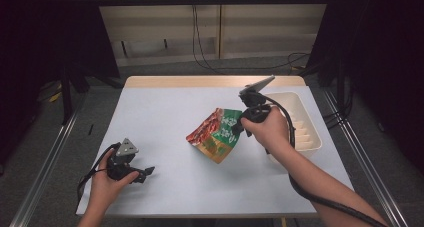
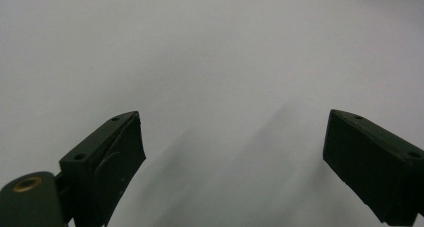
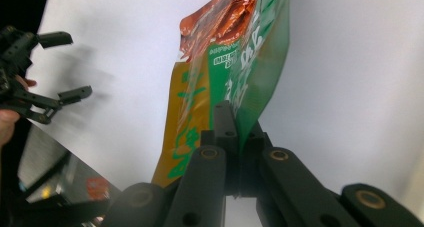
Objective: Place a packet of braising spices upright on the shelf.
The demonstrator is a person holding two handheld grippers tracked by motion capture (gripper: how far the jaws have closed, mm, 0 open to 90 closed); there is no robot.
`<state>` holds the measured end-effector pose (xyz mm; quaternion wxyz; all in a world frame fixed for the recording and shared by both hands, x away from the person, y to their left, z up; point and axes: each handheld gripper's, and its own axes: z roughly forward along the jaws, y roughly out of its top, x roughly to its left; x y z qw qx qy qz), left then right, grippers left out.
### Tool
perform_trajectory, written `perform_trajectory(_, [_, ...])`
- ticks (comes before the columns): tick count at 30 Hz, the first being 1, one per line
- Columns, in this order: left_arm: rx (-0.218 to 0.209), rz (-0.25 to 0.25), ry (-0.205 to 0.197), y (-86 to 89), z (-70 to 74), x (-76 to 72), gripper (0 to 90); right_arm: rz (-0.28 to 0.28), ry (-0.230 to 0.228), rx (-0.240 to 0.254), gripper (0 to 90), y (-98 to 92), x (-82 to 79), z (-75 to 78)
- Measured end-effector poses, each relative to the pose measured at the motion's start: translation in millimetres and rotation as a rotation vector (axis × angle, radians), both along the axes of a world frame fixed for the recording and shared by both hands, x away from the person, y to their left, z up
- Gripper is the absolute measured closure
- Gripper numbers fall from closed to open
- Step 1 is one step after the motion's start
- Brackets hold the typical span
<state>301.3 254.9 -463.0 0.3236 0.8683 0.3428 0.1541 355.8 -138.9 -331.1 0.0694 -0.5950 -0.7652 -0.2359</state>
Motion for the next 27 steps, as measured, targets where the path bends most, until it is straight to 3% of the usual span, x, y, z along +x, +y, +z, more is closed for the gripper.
perform_trajectory(1, [-0.005,-0.004,-0.014,0.6,-0.2,0.7,9.3,0.035,-0.004,-0.035,90.0,2.3,6.9,10.4])
perform_trajectory(3, [-0.005,-0.005,-0.004,1.6,1.2,0.9,9.2,0.053,-0.007,-0.050,90.0,3.5,10.4,15.4])
perform_trajectory(4, [0.006,0.004,-0.001,1.8,2.2,0.5,9.2,0.095,-0.004,-0.079,90.0,6.5,17.2,25.9])
perform_trajectory(9, [0.002,-0.003,-0.008,2.7,2.9,0.6,9.3,0.139,0.010,-0.131,90.0,12.6,28.9,46.4])
perform_trajectory(11, [-0.023,-0.001,-0.004,3.3,3.1,0.2,9.3,0.186,0.001,-0.158,90.0,15.8,37.4,61.0])
perform_trajectory(12, [-0.023,-0.001,-0.004,3.3,3.1,0.2,9.3,0.186,0.001,-0.158,90.0,15.8,37.4,61.0])
perform_trajectory(13, [-0.016,0.006,-0.006,4.3,4.4,-0.1,9.2,0.213,0.008,-0.191,90.0,18.4,42.1,69.9])
perform_trajectory(15, [-0.024,0.007,-0.011,4.6,4.2,-0.1,9.3,0.236,0.010,-0.206,90.0,19.6,44.6,73.0])
perform_trajectory(18, [-0.022,0.003,-0.008,4.8,4.4,-0.5,9.3,0.295,0.014,-0.276,90.0,26.0,52.8,86.3])
perform_trajectory(19, [-0.022,0.003,-0.008,4.8,4.4,-0.5,9.2,0.295,0.014,-0.276,90.0,26.0,52.8,86.3])
perform_trajectory(22, [-0.003,-0.001,-0.008,5.2,4.9,-1.2,9.3,0.363,0.006,-0.326,90.0,32.4,59.2,97.9])
perform_trajectory(27, [-0.009,-0.004,-0.002,6.4,5.9,-1.5,9.0,0.422,0.002,-0.371,90.0,34.2,64.5,106.6])
